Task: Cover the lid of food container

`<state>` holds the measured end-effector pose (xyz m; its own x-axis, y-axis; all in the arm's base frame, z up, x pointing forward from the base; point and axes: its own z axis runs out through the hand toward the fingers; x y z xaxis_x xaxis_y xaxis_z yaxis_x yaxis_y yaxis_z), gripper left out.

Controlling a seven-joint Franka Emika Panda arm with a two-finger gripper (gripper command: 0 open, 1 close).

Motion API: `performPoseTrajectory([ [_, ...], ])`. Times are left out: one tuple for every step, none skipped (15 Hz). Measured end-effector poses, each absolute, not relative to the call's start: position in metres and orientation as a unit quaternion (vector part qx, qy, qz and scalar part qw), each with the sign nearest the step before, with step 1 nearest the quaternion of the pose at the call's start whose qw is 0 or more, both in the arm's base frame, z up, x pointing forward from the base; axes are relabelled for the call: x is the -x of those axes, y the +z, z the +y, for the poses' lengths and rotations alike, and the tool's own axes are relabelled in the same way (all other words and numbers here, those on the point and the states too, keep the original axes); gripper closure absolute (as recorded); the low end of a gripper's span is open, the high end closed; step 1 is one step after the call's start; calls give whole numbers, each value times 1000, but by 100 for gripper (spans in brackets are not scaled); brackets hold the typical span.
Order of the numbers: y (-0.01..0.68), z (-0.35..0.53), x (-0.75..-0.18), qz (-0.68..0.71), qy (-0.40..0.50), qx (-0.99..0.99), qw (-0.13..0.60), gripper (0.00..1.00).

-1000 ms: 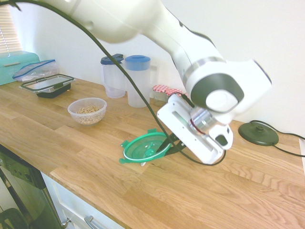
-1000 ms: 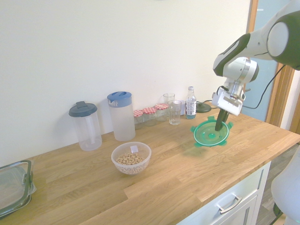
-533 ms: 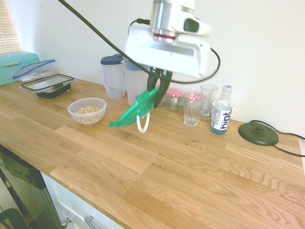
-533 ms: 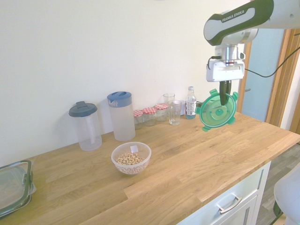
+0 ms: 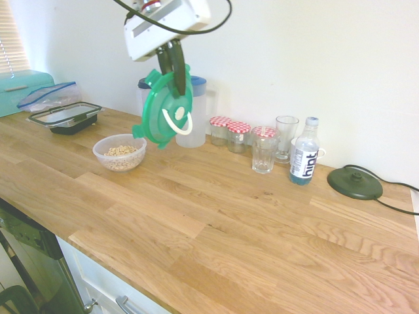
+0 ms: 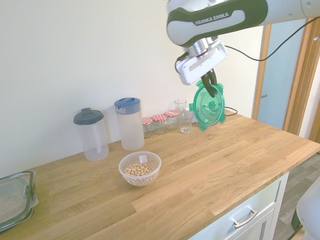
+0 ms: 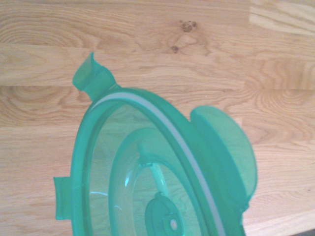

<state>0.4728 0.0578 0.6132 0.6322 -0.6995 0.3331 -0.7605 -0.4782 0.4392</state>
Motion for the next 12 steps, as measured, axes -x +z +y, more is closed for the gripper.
performPoseTrajectory([
  [608,92,-472,-423,65,-848,313,100],
  [599,122,-471,-420,74,-837,343,100],
  [588,149,-469,-416,82,-825,374,100],
  [576,174,-467,-413,89,-810,406,100],
  [566,195,-466,-411,94,-794,438,100],
  [556,216,-465,-409,100,-777,468,100],
  [547,236,-466,-405,108,-759,499,100],
  [537,255,-468,-399,115,-741,528,100],
  [521,270,-473,-389,126,-728,550,100],
  [498,280,-480,-378,140,-716,570,100],
  [478,290,-487,-363,151,-707,588,100],
  [469,301,-494,-347,161,-704,598,100],
])
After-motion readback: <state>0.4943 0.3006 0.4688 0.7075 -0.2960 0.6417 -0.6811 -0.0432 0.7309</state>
